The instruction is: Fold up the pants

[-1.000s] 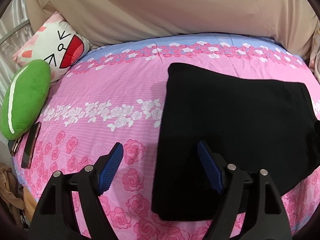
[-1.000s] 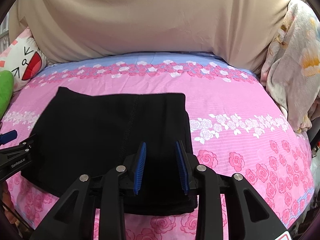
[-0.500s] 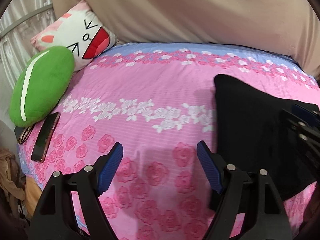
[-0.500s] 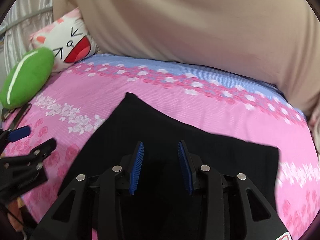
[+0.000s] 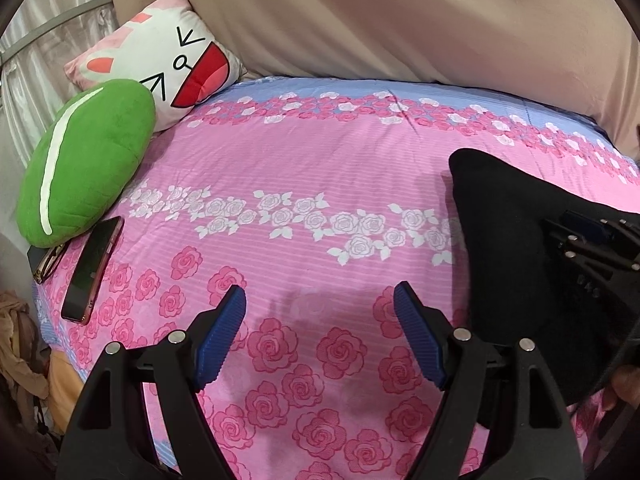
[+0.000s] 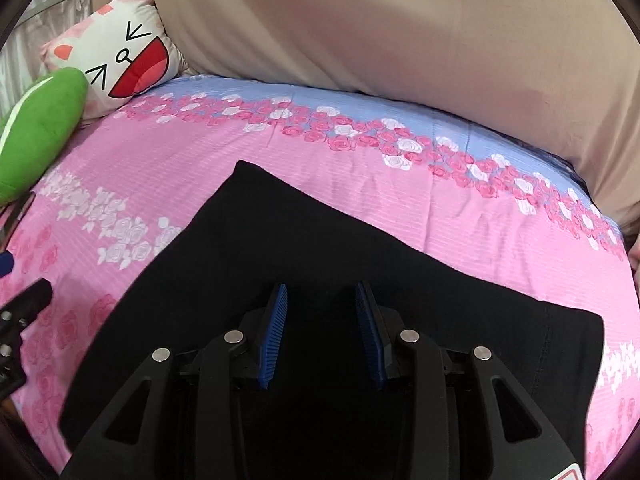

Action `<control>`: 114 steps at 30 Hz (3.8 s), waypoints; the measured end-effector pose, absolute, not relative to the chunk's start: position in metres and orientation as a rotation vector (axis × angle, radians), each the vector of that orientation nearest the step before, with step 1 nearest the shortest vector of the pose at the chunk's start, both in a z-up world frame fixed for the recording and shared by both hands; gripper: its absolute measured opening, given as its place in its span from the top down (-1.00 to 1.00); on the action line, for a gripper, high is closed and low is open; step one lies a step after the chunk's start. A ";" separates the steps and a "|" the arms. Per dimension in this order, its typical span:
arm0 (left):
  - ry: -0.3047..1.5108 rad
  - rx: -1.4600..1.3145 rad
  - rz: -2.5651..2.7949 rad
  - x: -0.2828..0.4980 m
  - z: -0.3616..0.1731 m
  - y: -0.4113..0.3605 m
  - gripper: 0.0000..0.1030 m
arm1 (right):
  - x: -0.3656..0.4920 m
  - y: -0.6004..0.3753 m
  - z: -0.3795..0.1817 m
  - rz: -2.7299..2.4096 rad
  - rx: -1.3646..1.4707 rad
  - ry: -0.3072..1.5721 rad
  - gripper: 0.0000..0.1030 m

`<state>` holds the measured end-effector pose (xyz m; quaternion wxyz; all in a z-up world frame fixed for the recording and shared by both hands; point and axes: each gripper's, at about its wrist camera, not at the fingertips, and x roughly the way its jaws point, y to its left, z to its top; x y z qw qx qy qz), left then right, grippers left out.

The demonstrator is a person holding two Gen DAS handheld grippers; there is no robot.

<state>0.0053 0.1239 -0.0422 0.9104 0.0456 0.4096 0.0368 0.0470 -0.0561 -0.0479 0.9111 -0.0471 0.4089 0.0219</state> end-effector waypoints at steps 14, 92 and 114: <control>0.841 0.145 0.017 -0.001 -0.040 0.079 -0.52 | -0.094 -0.189 -0.034 -0.229 0.063 0.794 0.18; 0.936 0.153 -0.133 -0.023 -0.060 0.029 -0.83 | -0.117 -0.202 -0.025 -0.203 0.188 0.758 -0.48; 0.919 0.162 -0.102 -0.025 -0.052 0.030 -0.83 | -0.108 -0.194 -0.034 -0.251 0.135 0.814 -0.50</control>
